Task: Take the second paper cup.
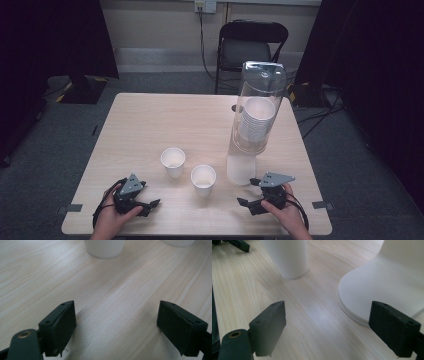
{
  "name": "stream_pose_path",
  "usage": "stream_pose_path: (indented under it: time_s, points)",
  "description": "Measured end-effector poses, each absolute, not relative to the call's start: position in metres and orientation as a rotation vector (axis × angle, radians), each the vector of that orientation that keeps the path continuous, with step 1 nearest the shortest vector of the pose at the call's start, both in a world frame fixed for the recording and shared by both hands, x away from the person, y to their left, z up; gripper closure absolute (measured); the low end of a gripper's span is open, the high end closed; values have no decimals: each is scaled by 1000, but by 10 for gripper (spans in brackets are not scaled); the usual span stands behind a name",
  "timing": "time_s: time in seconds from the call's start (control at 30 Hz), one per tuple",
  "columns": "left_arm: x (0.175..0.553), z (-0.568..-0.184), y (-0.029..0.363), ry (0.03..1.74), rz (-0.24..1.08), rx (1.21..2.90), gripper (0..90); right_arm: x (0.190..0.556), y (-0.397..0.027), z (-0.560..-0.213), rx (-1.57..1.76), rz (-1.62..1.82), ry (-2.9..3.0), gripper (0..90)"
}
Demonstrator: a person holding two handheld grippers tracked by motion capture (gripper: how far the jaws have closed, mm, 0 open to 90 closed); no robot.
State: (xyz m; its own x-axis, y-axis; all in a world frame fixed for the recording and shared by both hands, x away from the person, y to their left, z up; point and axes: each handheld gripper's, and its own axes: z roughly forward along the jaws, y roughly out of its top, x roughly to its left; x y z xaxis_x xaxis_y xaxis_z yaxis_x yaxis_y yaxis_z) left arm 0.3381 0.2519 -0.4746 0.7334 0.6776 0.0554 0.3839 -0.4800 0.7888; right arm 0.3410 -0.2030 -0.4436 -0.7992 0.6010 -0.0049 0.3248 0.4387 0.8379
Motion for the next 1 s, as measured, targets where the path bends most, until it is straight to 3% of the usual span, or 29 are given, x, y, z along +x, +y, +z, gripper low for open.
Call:
stream_pose_path:
  time_s: [1.0]
  points:
    - [338, -475, 252, 798, 464, 2126, 154, 340, -299, -457, 1027, 1205, 2275, 140]
